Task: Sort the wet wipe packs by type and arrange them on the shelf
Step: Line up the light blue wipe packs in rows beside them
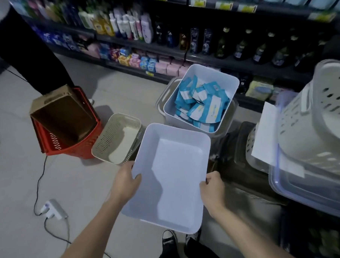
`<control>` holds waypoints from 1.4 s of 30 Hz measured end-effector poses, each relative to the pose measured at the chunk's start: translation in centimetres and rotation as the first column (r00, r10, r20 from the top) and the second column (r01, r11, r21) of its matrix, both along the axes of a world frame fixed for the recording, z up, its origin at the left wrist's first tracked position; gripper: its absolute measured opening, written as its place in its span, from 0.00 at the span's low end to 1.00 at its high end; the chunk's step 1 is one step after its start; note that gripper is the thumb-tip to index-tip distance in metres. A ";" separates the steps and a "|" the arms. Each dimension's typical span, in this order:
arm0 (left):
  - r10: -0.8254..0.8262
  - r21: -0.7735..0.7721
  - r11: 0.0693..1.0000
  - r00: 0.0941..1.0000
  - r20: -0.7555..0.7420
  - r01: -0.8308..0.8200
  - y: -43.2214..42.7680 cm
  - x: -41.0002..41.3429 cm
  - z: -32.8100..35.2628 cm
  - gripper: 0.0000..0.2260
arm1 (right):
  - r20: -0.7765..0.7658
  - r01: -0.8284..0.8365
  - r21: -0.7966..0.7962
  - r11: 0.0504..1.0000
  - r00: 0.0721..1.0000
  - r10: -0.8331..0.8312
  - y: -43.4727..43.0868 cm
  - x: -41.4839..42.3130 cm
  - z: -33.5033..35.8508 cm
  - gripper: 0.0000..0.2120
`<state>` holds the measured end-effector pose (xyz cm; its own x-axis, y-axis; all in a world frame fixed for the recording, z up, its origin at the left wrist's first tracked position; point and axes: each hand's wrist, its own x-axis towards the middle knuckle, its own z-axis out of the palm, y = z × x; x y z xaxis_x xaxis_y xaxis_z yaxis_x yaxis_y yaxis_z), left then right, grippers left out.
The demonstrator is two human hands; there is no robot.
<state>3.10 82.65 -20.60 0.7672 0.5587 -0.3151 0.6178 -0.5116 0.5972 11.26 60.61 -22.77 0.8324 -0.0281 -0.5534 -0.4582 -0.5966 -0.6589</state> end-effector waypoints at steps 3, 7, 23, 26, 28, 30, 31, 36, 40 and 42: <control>-0.035 -0.025 0.999 0.999 -0.008 0.035 0.5 1.1 -0.7 0.09 | -0.039 0.030 -0.008 1.000 0.999 -0.030 0.1 0.2 -0.9 0.05; -0.094 -0.054 0.994 0.995 -0.017 0.093 2.1 2.5 -1.8 0.10 | -0.065 0.049 -0.016 0.999 0.997 -0.050 0.7 0.5 -1.8 0.07; -0.305 -0.037 0.952 0.945 -0.115 0.303 5.5 8.3 -3.0 0.09 | -0.066 0.022 -0.089 0.996 0.997 -0.028 0.5 5.0 -1.8 0.05; -0.332 -0.010 0.943 0.937 -0.112 0.333 5.5 10.9 -2.1 0.14 | -0.045 0.048 -0.063 0.997 0.998 -0.051 0.2 7.9 -0.7 0.10; -0.338 -0.018 0.941 0.936 -0.096 0.338 5.3 12.6 -1.3 0.18 | -0.023 0.060 -0.039 0.997 0.998 -0.061 0.0 9.9 -0.1 0.12; -0.322 -0.034 0.947 0.944 -0.075 0.321 5.0 14.4 -0.5 0.18 | 0.004 0.077 -0.024 0.997 0.997 -0.077 -0.2 12.1 0.2 0.12; -0.313 -0.037 0.950 0.948 -0.059 0.311 5.0 15.4 -0.3 0.17 | 0.016 0.085 -0.013 0.996 0.996 -0.085 -0.2 13.4 0.3 0.12; -0.170 -0.049 0.984 0.985 -0.022 0.169 4.4 21.0 0.2 0.17 | 0.091 0.121 0.021 0.992 0.988 -0.123 -0.3 20.5 -0.1 0.05; -0.030 -0.092 0.995 1.000 0.006 0.030 4.0 26.1 -0.4 0.25 | 0.100 0.171 0.041 0.984 0.980 -0.174 0.2 25.9 -1.5 0.09; 0.002 -0.085 0.996 1.000 0.006 -0.001 3.9 28.6 -1.1 0.26 | 0.100 0.203 0.064 0.977 0.973 -0.209 0.7 27.9 -2.3 0.09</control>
